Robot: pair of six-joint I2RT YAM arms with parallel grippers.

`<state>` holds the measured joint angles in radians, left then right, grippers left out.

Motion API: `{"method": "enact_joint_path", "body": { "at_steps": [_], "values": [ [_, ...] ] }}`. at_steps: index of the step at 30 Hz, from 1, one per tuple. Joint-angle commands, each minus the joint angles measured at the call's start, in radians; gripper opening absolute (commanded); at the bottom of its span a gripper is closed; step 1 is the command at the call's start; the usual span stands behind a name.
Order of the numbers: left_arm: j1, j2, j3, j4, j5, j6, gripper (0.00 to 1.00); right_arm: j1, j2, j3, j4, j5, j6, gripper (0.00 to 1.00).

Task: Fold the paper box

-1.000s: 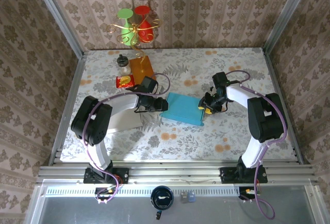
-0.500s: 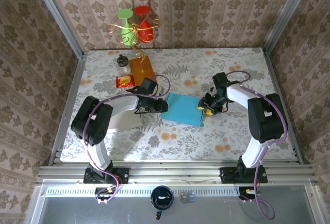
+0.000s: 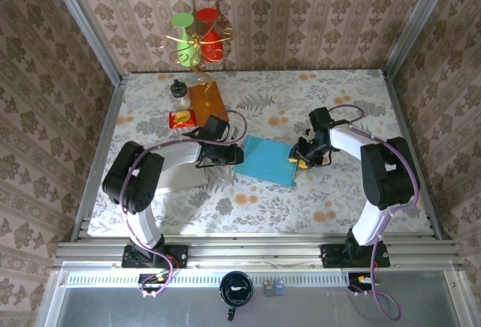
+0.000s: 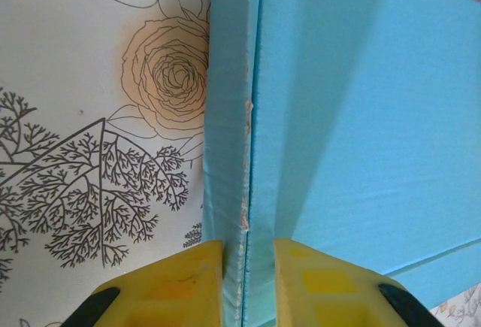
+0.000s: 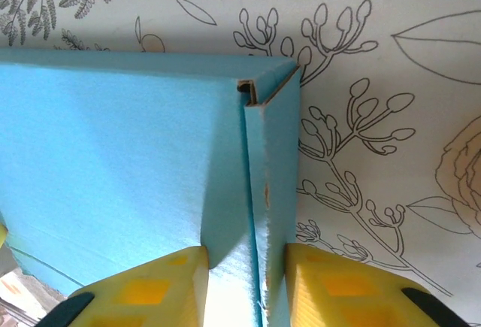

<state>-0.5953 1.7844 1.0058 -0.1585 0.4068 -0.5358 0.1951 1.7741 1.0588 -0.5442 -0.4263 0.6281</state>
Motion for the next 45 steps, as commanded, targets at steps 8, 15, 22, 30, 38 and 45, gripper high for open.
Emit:
{"method": "enact_joint_path", "body": {
  "at_steps": [8,15,22,30,38,45],
  "values": [
    [-0.048,-0.043,-0.096,0.079,-0.002,-0.096,0.15,0.015,0.077,0.044,-0.094,0.076,-0.073,0.2],
    [-0.047,-0.039,-0.09,0.08,0.006,-0.099,0.14,0.014,0.061,0.056,-0.115,0.086,-0.1,0.22],
    [-0.048,-0.05,-0.101,0.085,0.003,-0.112,0.14,0.015,-0.021,-0.008,-0.092,0.073,-0.075,0.39],
    [-0.059,-0.058,-0.112,0.124,0.019,-0.153,0.15,0.032,0.001,-0.061,-0.02,0.036,-0.027,0.35],
    [-0.03,-0.151,-0.114,0.111,0.003,-0.144,0.31,0.032,0.059,0.03,-0.119,0.111,-0.127,0.21],
    [0.033,-0.089,-0.037,0.044,0.075,-0.058,0.33,0.031,0.064,0.068,-0.139,0.116,-0.164,0.21]
  ]
}}
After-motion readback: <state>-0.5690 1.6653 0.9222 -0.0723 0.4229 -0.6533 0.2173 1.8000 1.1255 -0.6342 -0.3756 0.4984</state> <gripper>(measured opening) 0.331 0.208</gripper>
